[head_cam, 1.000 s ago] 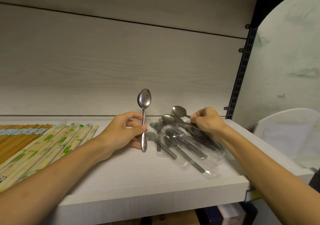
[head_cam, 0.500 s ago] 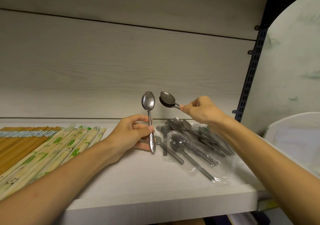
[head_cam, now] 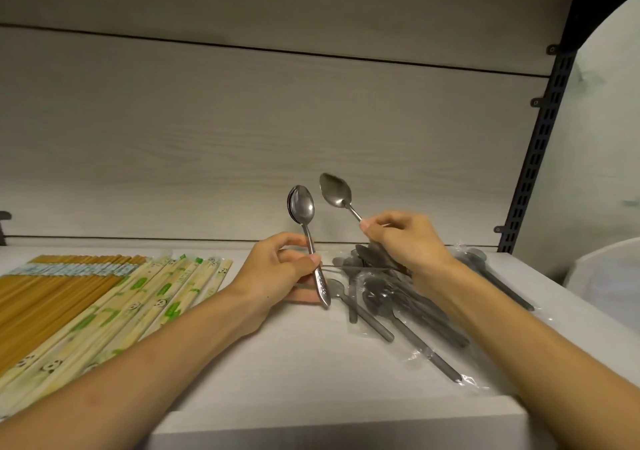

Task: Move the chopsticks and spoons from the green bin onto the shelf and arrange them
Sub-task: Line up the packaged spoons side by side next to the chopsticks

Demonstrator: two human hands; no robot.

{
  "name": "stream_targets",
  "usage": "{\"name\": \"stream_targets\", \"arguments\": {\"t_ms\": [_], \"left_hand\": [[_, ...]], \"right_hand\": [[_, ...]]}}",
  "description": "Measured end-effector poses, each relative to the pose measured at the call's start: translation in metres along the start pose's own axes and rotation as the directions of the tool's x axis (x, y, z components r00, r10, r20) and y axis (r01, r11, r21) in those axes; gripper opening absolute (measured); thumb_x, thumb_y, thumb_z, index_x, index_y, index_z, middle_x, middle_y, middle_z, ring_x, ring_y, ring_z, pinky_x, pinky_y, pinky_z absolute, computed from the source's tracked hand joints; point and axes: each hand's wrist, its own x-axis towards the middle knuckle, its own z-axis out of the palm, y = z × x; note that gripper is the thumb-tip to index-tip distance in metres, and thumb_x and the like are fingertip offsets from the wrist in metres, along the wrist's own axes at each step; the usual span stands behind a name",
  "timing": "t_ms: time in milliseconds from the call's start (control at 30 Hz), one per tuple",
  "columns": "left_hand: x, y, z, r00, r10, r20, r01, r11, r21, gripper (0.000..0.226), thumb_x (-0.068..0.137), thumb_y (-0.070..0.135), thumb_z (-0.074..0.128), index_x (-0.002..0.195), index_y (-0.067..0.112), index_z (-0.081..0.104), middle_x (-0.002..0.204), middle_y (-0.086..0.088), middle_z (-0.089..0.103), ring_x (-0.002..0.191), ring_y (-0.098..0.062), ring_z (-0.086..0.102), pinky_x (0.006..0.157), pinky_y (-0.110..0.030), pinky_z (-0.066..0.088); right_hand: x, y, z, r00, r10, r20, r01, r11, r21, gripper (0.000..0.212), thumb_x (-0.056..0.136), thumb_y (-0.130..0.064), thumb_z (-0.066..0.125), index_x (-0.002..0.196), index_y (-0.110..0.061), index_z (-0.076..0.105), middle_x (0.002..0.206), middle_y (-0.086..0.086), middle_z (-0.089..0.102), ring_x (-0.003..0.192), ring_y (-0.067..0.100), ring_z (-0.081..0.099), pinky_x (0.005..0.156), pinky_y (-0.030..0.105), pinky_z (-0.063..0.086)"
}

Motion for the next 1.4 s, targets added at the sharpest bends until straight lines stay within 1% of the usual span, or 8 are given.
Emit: {"name": "stream_targets", "arguments": {"t_ms": [167,300,567,800,1000,1167,1300,1400], "left_hand": [[-0.001,-0.001,0.004,0.999,0.046,0.018,-0.045,0.998,-0.034,0.025,0.088,0.0,0.064,0.111,0.006,0.061,0.073,-0.012,0.063,0.073,-0.029,0.065,0.067,-0.05,0.06],[-0.007,0.001,0.008,0.991,0.091,0.095,-0.089,0.996,-0.019,0.027,0.086,0.003,0.066,0.112,0.01,0.065,0.08,-0.017,0.065,0.07,-0.026,0.066,0.066,-0.049,0.059],[-0.012,0.003,0.01,0.974,0.161,0.161,-0.166,0.986,0.019,0.03,0.08,0.003,0.068,0.109,0.009,0.068,0.088,-0.025,0.068,0.075,-0.037,0.07,0.06,-0.043,0.059],[-0.014,0.006,0.009,0.967,0.199,0.158,-0.206,0.978,0.03,0.029,0.082,-0.001,0.066,0.109,0.008,0.067,0.083,-0.017,0.071,0.068,-0.031,0.071,0.059,-0.043,0.06],[-0.017,0.01,0.008,0.973,0.161,0.167,-0.148,0.985,-0.084,0.039,0.073,0.008,0.069,0.112,0.006,0.066,0.096,-0.024,0.071,0.079,-0.038,0.071,0.059,-0.039,0.059],[-0.014,0.014,0.006,0.982,0.125,0.139,-0.115,0.99,-0.075,0.034,0.079,0.002,0.069,0.112,0.007,0.066,0.092,-0.023,0.071,0.078,-0.032,0.071,0.066,-0.036,0.061],[-0.007,0.016,0.0,0.992,0.117,-0.051,-0.122,0.987,-0.108,0.028,0.085,-0.001,0.065,0.112,0.007,0.065,0.081,-0.017,0.071,0.075,-0.024,0.069,0.077,-0.038,0.06],[-0.004,0.016,-0.006,0.979,0.127,-0.156,-0.14,0.987,-0.076,0.025,0.088,0.0,0.061,0.108,0.015,0.066,0.082,-0.014,0.07,0.08,-0.029,0.069,0.08,-0.041,0.059]], "right_hand": [[-0.01,-0.004,0.001,0.961,0.124,0.246,-0.137,0.99,0.038,0.006,0.079,-0.021,0.078,0.075,-0.017,0.075,0.066,0.002,0.068,0.06,0.017,0.056,0.06,0.029,0.045],[-0.011,-0.003,0.005,0.94,0.097,0.326,-0.132,0.987,0.088,0.008,0.076,-0.019,0.079,0.075,-0.015,0.073,0.066,0.006,0.066,0.052,0.013,0.051,0.045,0.022,0.042],[-0.016,-0.006,0.0,0.855,0.183,0.486,-0.283,0.949,0.142,0.031,0.065,-0.024,0.078,0.087,-0.006,0.065,0.071,0.01,0.067,0.056,0.014,0.062,0.048,0.02,0.053],[-0.016,-0.006,0.001,0.823,0.143,0.55,-0.264,0.953,0.147,0.026,0.062,-0.027,0.077,0.077,-0.01,0.065,0.067,0.009,0.068,0.054,0.013,0.061,0.049,0.019,0.054],[-0.018,0.0,0.005,0.834,0.141,0.534,-0.186,0.982,0.032,0.029,0.063,-0.045,0.075,0.07,-0.019,0.065,0.064,-0.001,0.062,0.059,0.011,0.058,0.049,0.021,0.047],[-0.017,-0.002,0.003,0.825,0.121,0.551,-0.19,0.979,0.07,0.037,0.065,-0.046,0.074,0.078,-0.014,0.062,0.063,0.001,0.057,0.055,0.012,0.052,0.042,0.02,0.038],[-0.01,-0.008,-0.002,0.948,-0.027,0.317,0.005,0.997,0.071,0.026,0.08,-0.035,0.074,0.079,-0.012,0.061,0.06,0.001,0.057,0.048,0.012,0.049,0.037,0.02,0.036],[0.002,-0.011,-0.013,0.971,-0.182,0.155,0.204,0.969,-0.137,0.018,0.087,-0.028,0.07,0.079,-0.013,0.063,0.062,0.001,0.059,0.048,0.01,0.052,0.041,0.021,0.04]]}}
